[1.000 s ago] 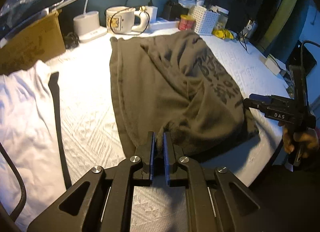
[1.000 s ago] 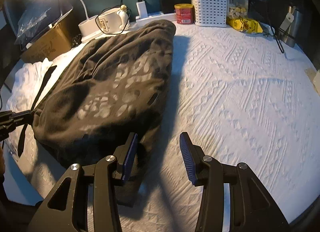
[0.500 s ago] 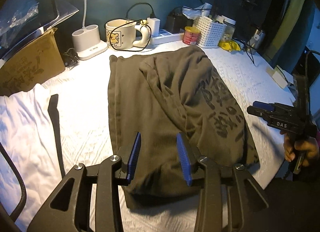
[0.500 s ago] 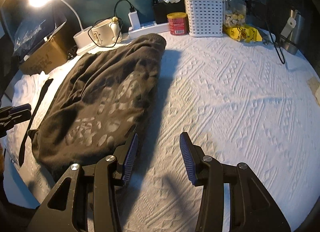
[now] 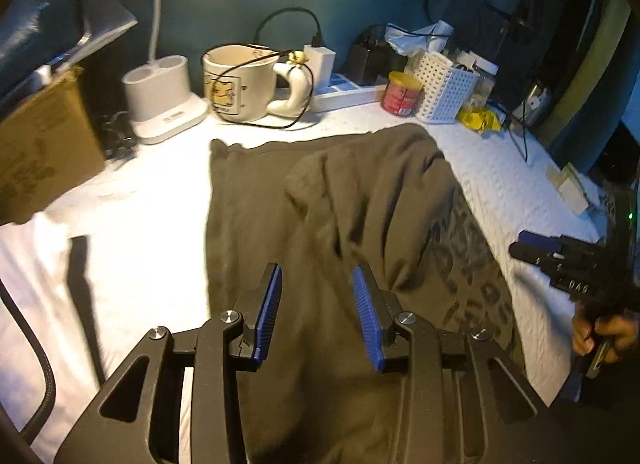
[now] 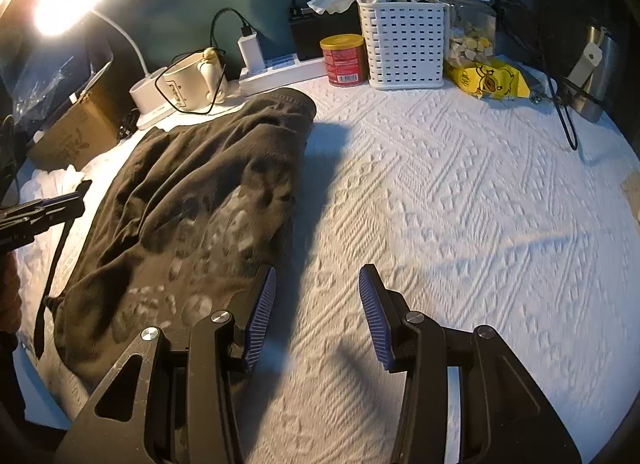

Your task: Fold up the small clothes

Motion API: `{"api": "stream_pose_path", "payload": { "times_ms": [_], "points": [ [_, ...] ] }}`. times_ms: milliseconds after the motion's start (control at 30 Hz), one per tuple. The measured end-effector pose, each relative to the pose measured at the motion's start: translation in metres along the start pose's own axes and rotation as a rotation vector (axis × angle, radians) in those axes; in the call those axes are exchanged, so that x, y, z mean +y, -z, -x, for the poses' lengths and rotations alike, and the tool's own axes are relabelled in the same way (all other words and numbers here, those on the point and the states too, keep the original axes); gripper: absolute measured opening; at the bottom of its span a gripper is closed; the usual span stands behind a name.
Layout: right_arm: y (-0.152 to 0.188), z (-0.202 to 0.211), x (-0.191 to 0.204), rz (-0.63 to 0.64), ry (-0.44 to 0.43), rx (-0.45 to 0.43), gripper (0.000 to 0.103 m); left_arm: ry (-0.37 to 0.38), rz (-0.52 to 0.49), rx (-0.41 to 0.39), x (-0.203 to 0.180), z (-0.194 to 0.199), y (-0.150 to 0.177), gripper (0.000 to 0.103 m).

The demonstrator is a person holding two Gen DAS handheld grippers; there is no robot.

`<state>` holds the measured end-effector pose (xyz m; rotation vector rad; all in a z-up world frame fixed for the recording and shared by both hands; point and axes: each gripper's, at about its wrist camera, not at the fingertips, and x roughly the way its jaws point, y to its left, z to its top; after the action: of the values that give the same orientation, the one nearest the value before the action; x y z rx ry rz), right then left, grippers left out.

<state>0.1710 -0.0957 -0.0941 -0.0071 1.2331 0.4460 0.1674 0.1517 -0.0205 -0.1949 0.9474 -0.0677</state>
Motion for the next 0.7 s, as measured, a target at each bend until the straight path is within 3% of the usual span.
{"api": "stream_pose_path", "payload": {
  "times_ms": [133, 300, 533, 600, 700],
  "points": [
    [-0.010, -0.007, 0.001, 0.013, 0.007, -0.001, 0.046, 0.023, 0.020, 0.012, 0.005, -0.024, -0.014, 0.037],
    [-0.027, -0.020, 0.002, 0.025, 0.028, 0.006, 0.046, -0.004, 0.028, 0.036, 0.010, -0.050, -0.029, 0.037],
    [-0.059, -0.038, -0.003, 0.025, 0.047, -0.007, 0.046, -0.002, -0.036, 0.009, 0.007, -0.066, -0.042, 0.035],
    [-0.071, -0.045, -0.005, 0.024, 0.053, -0.014, 0.046, -0.007, -0.058, -0.003, 0.007, -0.068, -0.043, 0.013],
    [-0.086, -0.053, -0.005, 0.024, 0.045, -0.027, 0.046, -0.003, -0.054, -0.007, 0.012, -0.070, -0.045, 0.005]
  ]
}}
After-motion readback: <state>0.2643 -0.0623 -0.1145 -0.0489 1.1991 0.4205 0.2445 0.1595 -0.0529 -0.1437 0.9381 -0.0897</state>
